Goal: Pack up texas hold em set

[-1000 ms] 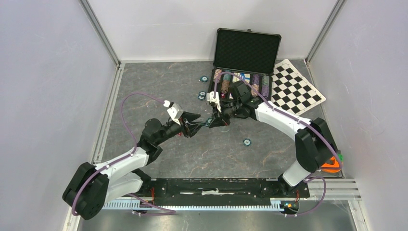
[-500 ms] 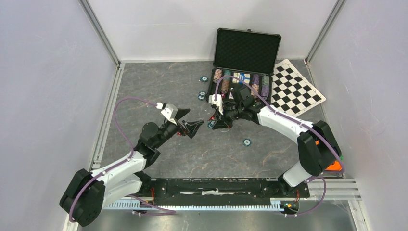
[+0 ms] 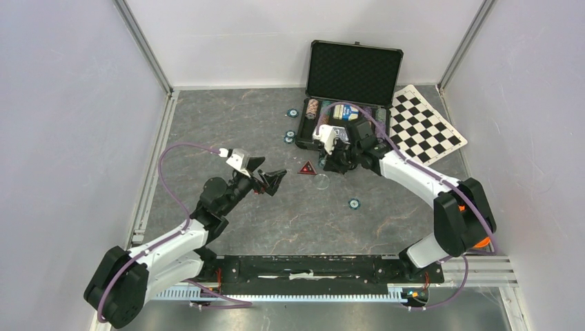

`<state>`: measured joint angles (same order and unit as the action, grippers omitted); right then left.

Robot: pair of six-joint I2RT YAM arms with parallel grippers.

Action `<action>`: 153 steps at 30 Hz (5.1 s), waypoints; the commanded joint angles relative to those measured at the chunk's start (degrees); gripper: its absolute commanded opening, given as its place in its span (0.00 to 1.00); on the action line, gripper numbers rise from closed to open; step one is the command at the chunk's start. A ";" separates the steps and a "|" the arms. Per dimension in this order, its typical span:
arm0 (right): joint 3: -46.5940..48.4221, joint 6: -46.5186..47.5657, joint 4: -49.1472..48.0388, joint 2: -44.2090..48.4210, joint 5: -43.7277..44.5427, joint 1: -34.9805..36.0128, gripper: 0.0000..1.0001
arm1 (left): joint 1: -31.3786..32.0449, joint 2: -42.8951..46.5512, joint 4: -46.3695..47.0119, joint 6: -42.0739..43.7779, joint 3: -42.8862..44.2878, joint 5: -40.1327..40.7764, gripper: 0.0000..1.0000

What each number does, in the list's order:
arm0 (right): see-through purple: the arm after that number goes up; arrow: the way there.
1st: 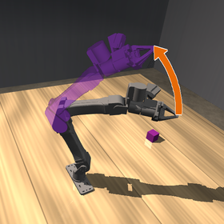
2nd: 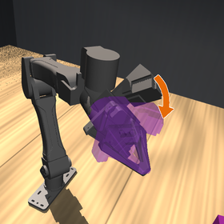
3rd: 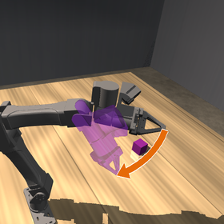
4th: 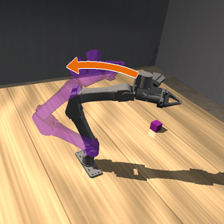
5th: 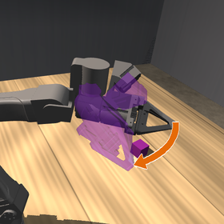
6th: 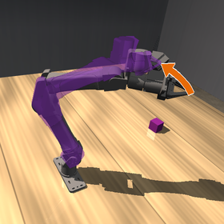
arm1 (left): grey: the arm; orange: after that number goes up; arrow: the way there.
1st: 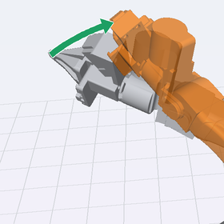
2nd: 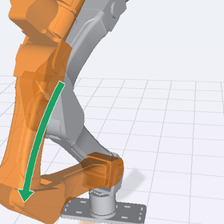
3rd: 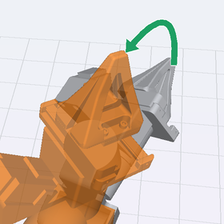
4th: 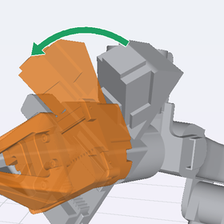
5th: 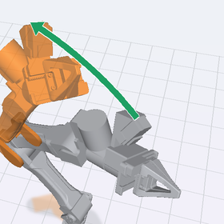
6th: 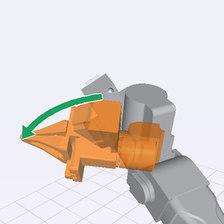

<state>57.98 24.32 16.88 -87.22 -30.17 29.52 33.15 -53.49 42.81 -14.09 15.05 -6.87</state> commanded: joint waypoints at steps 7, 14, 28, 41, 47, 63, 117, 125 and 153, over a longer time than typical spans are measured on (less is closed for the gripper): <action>12.52 5.61 8.85 -1.70 29.69 -6.93 0.00 | 0.16 -3.12 6.50 -2.26 -3.44 2.39 1.00; 18.54 7.31 15.16 -7.87 36.72 -10.70 0.00 | 0.20 -5.32 9.09 -1.53 -4.15 1.89 1.00; 21.23 7.50 19.24 -14.65 38.12 -15.90 0.00 | 0.25 -8.18 11.02 0.82 -4.15 1.38 1.00; 21.54 10.91 16.38 -18.76 34.55 -19.17 0.00 | 0.34 -11.58 15.29 2.91 -4.68 0.68 1.00; 22.26 11.96 15.37 -20.60 33.59 -20.09 0.09 | 0.34 -11.80 14.94 3.67 -4.68 1.24 1.00; 23.50 10.75 15.63 -20.69 33.78 -20.64 0.31 | 0.39 -11.84 13.98 4.42 -4.33 1.17 1.00; 15.33 4.91 21.55 -18.39 14.38 -20.77 0.00 | 0.52 -11.36 12.85 4.86 -4.23 0.93 1.00; 5.00 -7.83 12.45 -11.46 13.00 -18.82 0.00 | 0.69 -10.99 12.52 4.77 -4.24 1.07 1.00; 6.41 -7.18 13.61 -8.33 29.68 -11.92 0.29 | 1.06 -9.91 11.69 5.69 -4.41 1.16 1.00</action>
<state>62.37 15.35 25.43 -95.11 -2.31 17.26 33.89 -63.96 52.75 -11.00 10.85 -6.09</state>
